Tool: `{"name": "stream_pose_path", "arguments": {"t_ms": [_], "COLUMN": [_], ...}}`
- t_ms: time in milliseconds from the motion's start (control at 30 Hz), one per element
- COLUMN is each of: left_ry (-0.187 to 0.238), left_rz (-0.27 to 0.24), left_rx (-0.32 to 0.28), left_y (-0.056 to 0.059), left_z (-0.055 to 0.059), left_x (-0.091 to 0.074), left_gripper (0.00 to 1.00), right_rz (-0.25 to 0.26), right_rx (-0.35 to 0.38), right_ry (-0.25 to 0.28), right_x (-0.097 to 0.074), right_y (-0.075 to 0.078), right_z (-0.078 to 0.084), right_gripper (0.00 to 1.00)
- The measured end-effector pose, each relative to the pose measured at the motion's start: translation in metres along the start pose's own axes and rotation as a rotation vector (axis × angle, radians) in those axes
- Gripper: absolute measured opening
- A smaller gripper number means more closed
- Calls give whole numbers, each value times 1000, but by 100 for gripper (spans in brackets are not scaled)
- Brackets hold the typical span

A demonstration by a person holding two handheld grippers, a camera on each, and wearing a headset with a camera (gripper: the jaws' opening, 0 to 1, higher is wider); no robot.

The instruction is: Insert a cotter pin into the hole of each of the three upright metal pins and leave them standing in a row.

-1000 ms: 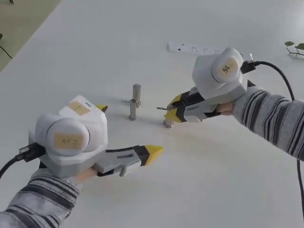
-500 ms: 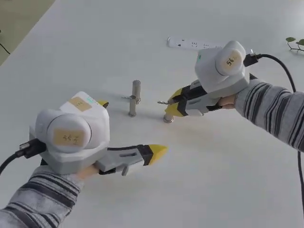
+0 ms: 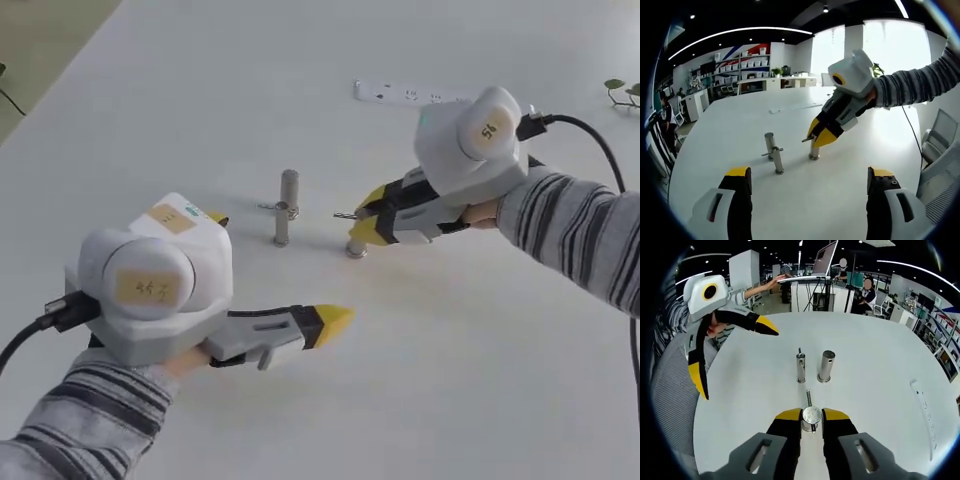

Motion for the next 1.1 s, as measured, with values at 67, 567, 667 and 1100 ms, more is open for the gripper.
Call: {"name": "stream_pose_path", "arguments": {"t_ms": [67,567,667,1100], "left_ry": [-1,13,13,-2], "left_rz": [5,-1,-3,-1], "left_rx": [0,-8,-10,-20], "left_y": [1,-3,-3,-1], "left_z": [0,-1,0,3], "left_x": [0,-5,-6,-8], "left_gripper": [95,99,99,99], "right_rz": [-16,31,41,26], "right_rx": [11,203,220,264], "right_ry": [29,186,193,172], "right_x": [-3,3,12,53], "right_y": [1,17,19,34], "right_z": [-5,-46,-54,-62], "right_gripper": [11,19,19,16]}}
Point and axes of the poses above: the centre of the closed fingertips' face, and the gripper's own axes: x roughly forward along the fingers, y roughly to its right, z roughly out of its underside, the point moved 4 cm from there along -x, roughly backward along the fingers, and after that the axes turned 6 degrees about -y, right-handed, at the moved point
